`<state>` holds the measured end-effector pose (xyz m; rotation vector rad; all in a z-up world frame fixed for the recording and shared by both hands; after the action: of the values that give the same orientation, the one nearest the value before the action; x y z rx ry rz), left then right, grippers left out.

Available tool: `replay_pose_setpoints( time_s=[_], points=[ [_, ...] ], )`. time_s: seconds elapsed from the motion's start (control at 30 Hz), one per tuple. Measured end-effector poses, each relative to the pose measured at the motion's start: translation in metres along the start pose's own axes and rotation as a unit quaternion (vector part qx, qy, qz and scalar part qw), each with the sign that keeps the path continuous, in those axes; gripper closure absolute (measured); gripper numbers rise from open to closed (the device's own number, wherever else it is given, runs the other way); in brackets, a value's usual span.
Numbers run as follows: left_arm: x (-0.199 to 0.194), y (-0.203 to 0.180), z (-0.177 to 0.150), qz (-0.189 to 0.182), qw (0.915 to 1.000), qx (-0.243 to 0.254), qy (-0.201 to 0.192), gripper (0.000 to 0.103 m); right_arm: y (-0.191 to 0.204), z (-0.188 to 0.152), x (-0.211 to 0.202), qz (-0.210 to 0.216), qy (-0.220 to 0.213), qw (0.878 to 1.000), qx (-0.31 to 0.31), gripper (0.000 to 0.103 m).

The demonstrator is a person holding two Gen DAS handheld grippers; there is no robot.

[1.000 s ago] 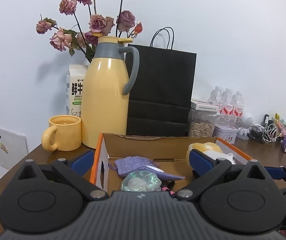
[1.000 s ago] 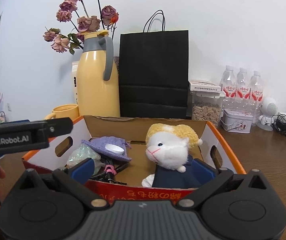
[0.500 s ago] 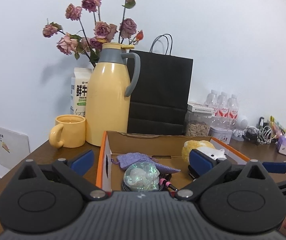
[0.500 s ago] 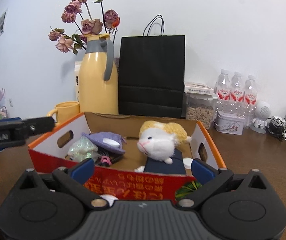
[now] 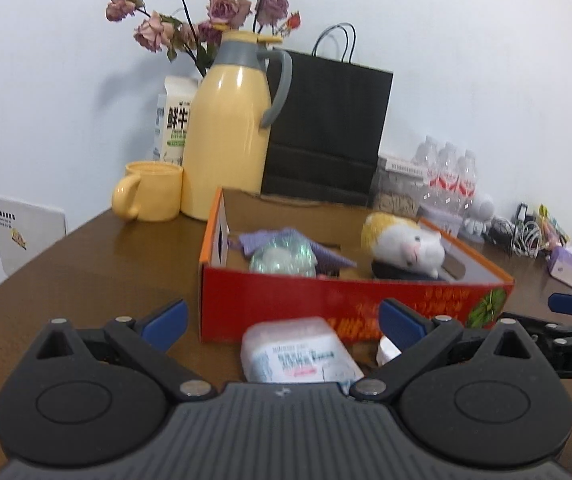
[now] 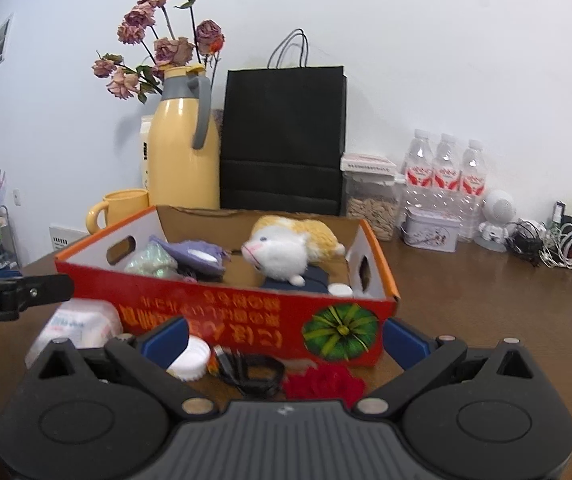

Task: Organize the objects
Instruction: 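Grasp the white bottle cap beside the red fabric flower with the right gripper, then grasp the white plastic container with the left gripper while the right gripper holds the cap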

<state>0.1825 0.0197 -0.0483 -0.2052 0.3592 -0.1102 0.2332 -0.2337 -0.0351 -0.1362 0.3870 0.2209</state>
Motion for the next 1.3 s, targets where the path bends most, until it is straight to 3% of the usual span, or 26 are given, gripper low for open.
replay_pose_setpoints(
  time_s=[0.53,0.6,0.73,0.8,0.87,1.07,1.3],
  points=[
    [0.002,-0.006,-0.018,0.001,0.9994,0.001,0.036,0.0,-0.022,-0.043,0.006,-0.001,0.09,0.996,-0.018,0.002],
    [0.003,-0.005,-0.019,-0.001,0.9993,0.0,0.037,0.0,-0.021,-0.046,0.009,-0.002,0.099,0.995,-0.021,0.022],
    [0.002,-0.005,-0.018,-0.004,0.9994,-0.001,0.036,0.0,-0.022,-0.049,0.014,0.002,0.118,0.993,-0.016,0.048],
    [0.002,-0.005,-0.019,-0.005,0.9993,-0.001,0.036,0.0,-0.023,-0.048,0.014,0.005,0.117,0.993,-0.009,0.067],
    [0.003,-0.006,-0.019,-0.003,0.9993,0.001,0.038,0.0,-0.023,-0.048,0.014,0.01,0.117,0.993,-0.006,0.076],
    [0.005,-0.006,-0.021,0.004,0.999,0.002,0.045,0.0,-0.017,-0.048,0.009,0.022,0.109,0.994,-0.01,0.076],
    [0.012,-0.003,-0.023,0.01,0.9975,-0.006,0.07,0.0,-0.015,-0.043,-0.009,0.017,0.057,0.998,0.003,0.076]
  ],
)
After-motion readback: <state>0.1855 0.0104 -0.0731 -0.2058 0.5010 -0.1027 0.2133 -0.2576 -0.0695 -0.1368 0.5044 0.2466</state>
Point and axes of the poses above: each gripper's, at about its wrist camera, not at the fingertips, and x roughly the way its jaws point, y to its left, z to its top, the point moved 3 cm from there along x, roughly the way its jaws point, and after that the axes turned 9 degrees about -z, right-handed, at the moved point
